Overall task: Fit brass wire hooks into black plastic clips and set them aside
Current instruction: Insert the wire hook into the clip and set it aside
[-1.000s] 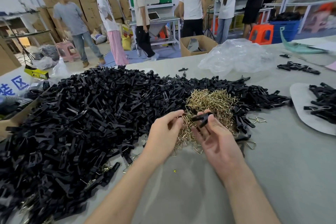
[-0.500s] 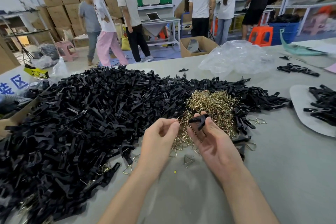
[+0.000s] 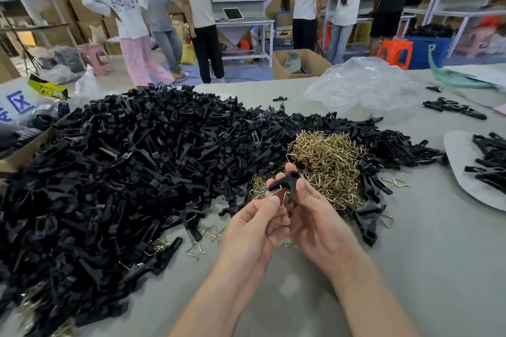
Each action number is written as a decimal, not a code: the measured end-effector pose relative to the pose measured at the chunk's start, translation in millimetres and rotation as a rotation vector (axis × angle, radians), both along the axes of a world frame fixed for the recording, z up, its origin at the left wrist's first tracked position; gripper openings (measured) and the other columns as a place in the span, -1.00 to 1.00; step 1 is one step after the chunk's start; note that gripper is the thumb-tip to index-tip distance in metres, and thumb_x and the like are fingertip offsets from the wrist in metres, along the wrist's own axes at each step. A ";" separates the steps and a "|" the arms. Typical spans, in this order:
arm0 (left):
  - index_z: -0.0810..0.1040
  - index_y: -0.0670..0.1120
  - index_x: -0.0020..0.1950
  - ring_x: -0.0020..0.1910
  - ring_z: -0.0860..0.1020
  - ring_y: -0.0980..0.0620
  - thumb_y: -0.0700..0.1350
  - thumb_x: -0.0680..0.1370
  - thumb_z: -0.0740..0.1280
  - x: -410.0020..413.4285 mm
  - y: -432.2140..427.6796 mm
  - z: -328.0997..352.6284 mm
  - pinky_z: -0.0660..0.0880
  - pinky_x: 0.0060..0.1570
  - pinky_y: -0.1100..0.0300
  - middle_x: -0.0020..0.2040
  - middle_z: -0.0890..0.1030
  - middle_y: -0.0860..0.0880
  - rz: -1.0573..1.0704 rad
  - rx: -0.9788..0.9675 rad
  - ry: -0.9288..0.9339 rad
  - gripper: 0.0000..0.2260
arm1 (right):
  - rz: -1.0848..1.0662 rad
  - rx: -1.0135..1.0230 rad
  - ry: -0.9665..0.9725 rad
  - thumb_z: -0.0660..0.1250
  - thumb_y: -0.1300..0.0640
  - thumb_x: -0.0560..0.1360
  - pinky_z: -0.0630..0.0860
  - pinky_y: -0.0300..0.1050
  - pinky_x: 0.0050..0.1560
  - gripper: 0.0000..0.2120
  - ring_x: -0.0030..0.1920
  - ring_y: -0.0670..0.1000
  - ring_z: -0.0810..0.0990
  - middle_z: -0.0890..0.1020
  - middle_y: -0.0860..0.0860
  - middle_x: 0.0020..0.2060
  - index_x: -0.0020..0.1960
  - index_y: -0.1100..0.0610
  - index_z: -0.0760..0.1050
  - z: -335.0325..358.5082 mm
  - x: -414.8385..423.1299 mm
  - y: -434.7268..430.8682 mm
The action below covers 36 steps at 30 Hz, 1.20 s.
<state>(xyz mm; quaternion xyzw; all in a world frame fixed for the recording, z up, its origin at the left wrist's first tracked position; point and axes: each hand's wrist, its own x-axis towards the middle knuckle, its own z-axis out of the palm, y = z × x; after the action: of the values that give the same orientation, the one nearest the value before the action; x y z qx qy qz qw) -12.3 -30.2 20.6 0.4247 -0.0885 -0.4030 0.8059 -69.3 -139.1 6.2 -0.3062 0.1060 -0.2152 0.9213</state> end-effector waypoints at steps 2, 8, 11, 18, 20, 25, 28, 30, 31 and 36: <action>0.59 -0.15 -0.25 -0.39 0.59 0.10 -0.12 0.37 0.45 1.4 0.6 -1.6 0.56 -0.35 0.30 -0.30 0.64 -0.11 0.002 0.012 -0.001 -0.89 | -0.002 -0.006 -0.006 0.27 0.12 0.54 0.67 -0.01 0.01 -0.73 -0.03 0.11 0.69 0.68 0.21 0.05 0.15 0.10 0.69 0.9 1.6 0.8; 0.58 -0.14 -0.26 -0.36 0.58 0.10 -0.10 0.38 0.44 2.7 2.5 -1.2 0.56 -0.30 0.29 -0.27 0.63 -0.11 -0.019 -0.034 -0.032 -0.88 | 0.008 0.013 -0.021 0.24 0.10 0.57 0.67 -0.05 0.01 -0.73 -0.02 0.11 0.66 0.67 0.20 0.05 0.15 0.12 0.65 1.7 2.6 1.9; 0.59 -0.15 -0.24 -0.34 0.59 0.09 -0.08 0.37 0.45 2.6 2.5 -1.5 0.57 -0.29 0.28 -0.24 0.64 -0.13 -0.019 -0.045 -0.041 -0.86 | 0.013 0.042 -0.014 0.25 0.10 0.55 0.64 -0.10 -0.06 -0.73 -0.02 0.10 0.61 0.66 0.20 0.06 0.16 0.13 0.64 1.2 3.1 3.5; 0.66 -0.07 -0.34 -0.36 0.60 0.11 -0.09 0.37 0.46 4.1 2.1 -2.9 0.58 -0.30 0.29 -0.28 0.65 -0.09 -0.006 -0.037 -0.014 -0.91 | 0.015 -0.046 0.031 0.26 0.10 0.51 0.64 -0.17 -0.21 -0.68 -0.21 0.02 0.66 0.69 0.18 0.00 0.24 0.15 0.54 0.9 6.4 7.6; 0.67 -0.07 -0.35 -0.37 0.60 0.11 -0.10 0.37 0.46 4.5 1.7 -3.5 0.58 -0.32 0.28 -0.30 0.65 -0.08 -0.008 -0.034 -0.002 -0.89 | 0.008 -0.063 0.035 0.27 0.11 0.51 0.64 -0.16 -0.17 -0.67 -0.21 0.01 0.66 0.71 0.18 -0.01 0.24 0.15 0.55 0.0 6.5 7.0; 0.68 -0.09 -0.35 -0.38 0.60 0.12 -0.09 0.38 0.45 4.8 0.6 -5.7 0.57 -0.33 0.29 -0.29 0.66 -0.09 -0.001 -0.025 -0.003 -0.88 | 0.017 -0.030 -0.005 0.28 0.14 0.52 0.66 -0.13 -0.08 -0.67 -0.15 0.03 0.69 0.69 0.21 0.04 0.25 0.16 0.55 -1.8 5.2 5.0; 0.68 -0.08 -0.35 -0.38 0.59 0.13 -0.09 0.38 0.45 4.4 0.1 -7.3 0.57 -0.32 0.30 -0.30 0.65 -0.08 0.009 -0.018 -0.012 -0.87 | 0.019 -0.045 -0.008 0.29 0.14 0.51 0.65 -0.11 -0.08 -0.70 -0.13 0.05 0.68 0.69 0.22 0.07 0.20 0.13 0.64 -1.6 5.2 5.6; 0.68 -0.07 -0.35 -0.39 0.58 0.13 -0.09 0.39 0.45 5.3 0.0 -8.5 0.56 -0.33 0.30 -0.32 0.64 -0.07 0.007 -0.015 -0.007 -0.87 | 0.016 -0.068 -0.021 0.28 0.15 0.53 0.64 -0.10 -0.09 -0.73 -0.12 0.06 0.68 0.69 0.22 0.08 0.12 0.06 0.70 -0.9 5.2 6.6; 0.67 -0.07 -0.35 -0.40 0.57 0.13 -0.09 0.39 0.46 5.9 0.2 -9.0 0.56 -0.34 0.30 -0.32 0.64 -0.07 0.005 -0.013 -0.005 -0.87 | 0.013 -0.079 -0.029 0.27 0.16 0.54 0.65 -0.10 -0.08 -0.73 -0.10 0.06 0.68 0.69 0.21 0.08 0.11 0.05 0.70 -0.8 5.3 6.8; 0.66 -0.04 -0.38 -0.44 0.53 0.13 -0.08 0.38 0.47 8.9 1.4 -11.0 0.54 -0.37 0.31 -0.35 0.62 -0.05 0.024 0.037 -0.025 -0.86 | 0.012 -0.146 -0.059 0.24 0.21 0.58 0.65 -0.07 -0.05 -0.73 -0.02 0.09 0.66 0.66 0.23 0.08 0.16 0.07 0.67 -0.9 4.2 6.1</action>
<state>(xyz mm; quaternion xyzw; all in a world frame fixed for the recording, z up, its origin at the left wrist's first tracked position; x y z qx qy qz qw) -3.4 -28.9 9.6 0.4453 -0.0860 -0.3897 0.8015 -65.1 -133.0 5.3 -0.3665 0.0608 -0.2256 0.9006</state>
